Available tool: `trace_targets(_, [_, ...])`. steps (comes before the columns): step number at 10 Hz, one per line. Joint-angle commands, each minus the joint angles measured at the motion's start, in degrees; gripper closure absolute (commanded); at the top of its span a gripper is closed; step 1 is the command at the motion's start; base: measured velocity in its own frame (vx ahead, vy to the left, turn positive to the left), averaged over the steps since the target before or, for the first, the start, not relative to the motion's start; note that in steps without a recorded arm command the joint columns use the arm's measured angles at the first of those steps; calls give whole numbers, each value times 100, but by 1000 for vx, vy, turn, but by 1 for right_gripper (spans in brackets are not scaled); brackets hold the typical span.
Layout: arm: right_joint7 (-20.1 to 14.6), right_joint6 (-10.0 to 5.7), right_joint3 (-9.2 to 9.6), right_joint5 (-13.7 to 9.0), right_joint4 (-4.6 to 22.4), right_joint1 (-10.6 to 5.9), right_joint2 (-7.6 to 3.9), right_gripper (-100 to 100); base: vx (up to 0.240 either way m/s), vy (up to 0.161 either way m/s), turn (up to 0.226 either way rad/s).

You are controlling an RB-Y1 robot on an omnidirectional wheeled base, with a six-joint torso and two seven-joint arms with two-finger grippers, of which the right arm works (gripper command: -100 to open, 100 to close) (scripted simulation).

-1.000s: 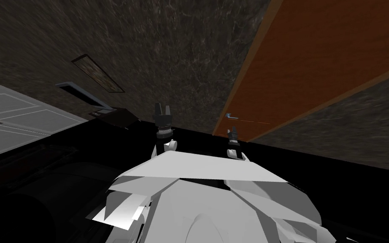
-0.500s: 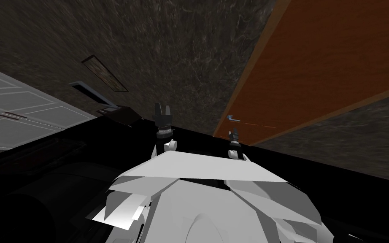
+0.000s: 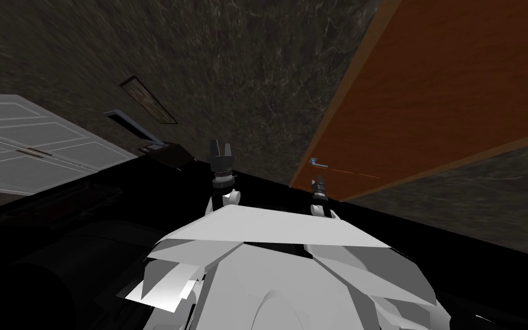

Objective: Pull the door open

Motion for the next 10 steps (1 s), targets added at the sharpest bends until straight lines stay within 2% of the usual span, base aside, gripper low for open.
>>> trace_targets(1, [-27,-58,-23,-45,272,-91,-49,-100,40,-42,70])
trace_targets(2, [-38,-92,-42,-81,448,-151,-80,-100,46,-64,111])
trace_targets(3, [-38,-92,-42,-81,457,-151,-80,-100,42,-51,30])
trace_targets(7, [-78,-210,-108,-207,1091,-358,-184,-100,53,-60,78])
trace_targets(8, [-95,-258,-135,-259,1351,-443,-226,-100,82,-77,107])
trace_targets(10, [-110,-305,-161,-309,1603,-526,-267,-100,70,-87,92])
